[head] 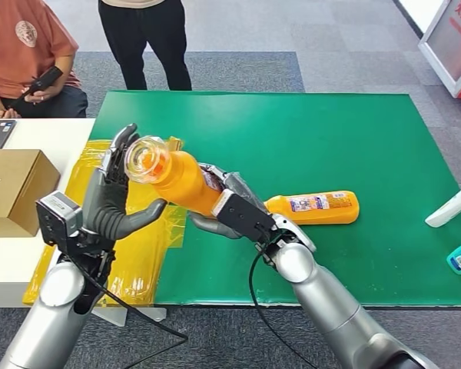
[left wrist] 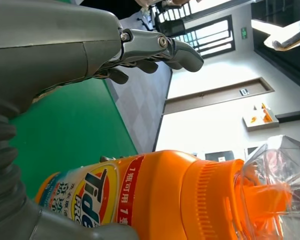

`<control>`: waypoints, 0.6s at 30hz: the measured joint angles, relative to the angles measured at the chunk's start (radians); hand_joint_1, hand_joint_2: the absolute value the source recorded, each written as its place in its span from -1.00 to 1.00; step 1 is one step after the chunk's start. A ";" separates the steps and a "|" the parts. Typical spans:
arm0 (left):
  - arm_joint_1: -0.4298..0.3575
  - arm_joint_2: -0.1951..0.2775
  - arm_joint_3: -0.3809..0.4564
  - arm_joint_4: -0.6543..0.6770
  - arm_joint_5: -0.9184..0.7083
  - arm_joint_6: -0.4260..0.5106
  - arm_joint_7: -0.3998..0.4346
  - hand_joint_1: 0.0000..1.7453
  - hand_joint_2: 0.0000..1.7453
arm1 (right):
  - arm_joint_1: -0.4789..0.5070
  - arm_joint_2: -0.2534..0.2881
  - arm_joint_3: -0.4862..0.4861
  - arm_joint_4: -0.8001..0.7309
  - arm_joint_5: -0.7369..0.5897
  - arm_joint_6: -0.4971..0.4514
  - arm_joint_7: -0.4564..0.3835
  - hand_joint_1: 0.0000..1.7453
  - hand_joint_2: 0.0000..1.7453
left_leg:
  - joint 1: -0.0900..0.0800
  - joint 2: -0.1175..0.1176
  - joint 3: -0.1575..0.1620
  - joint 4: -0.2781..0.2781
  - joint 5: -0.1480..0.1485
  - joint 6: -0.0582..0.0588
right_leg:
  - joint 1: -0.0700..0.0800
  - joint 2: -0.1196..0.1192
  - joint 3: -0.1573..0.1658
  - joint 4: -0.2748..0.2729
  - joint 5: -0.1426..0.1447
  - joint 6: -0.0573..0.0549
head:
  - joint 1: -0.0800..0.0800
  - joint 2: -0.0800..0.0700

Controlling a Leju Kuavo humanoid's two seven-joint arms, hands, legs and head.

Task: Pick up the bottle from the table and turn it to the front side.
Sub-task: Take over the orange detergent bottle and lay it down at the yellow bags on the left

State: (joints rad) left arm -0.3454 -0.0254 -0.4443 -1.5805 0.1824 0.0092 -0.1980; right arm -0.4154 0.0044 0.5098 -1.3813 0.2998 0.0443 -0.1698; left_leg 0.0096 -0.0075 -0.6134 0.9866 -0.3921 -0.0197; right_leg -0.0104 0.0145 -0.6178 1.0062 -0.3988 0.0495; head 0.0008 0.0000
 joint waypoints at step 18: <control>-0.008 -0.014 -0.038 0.003 0.000 -0.012 0.024 -1.00 1.00 | -0.001 0.000 0.001 0.000 -0.002 -0.002 -0.002 1.00 1.00 | 0.000 0.000 0.000 0.000 0.000 0.000 | 0.000 0.000 0.000 0.000 0.000 0.000 | 0.000 0.000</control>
State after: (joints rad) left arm -0.3537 -0.0396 -0.4822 -1.5775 0.1825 -0.0027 -0.1742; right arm -0.4167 0.0042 0.5104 -1.3813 0.2980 0.0423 -0.1718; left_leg 0.0095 -0.0076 -0.6135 0.9868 -0.3921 -0.0197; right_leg -0.0107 0.0145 -0.6179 1.0061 -0.3988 0.0496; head 0.0008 0.0000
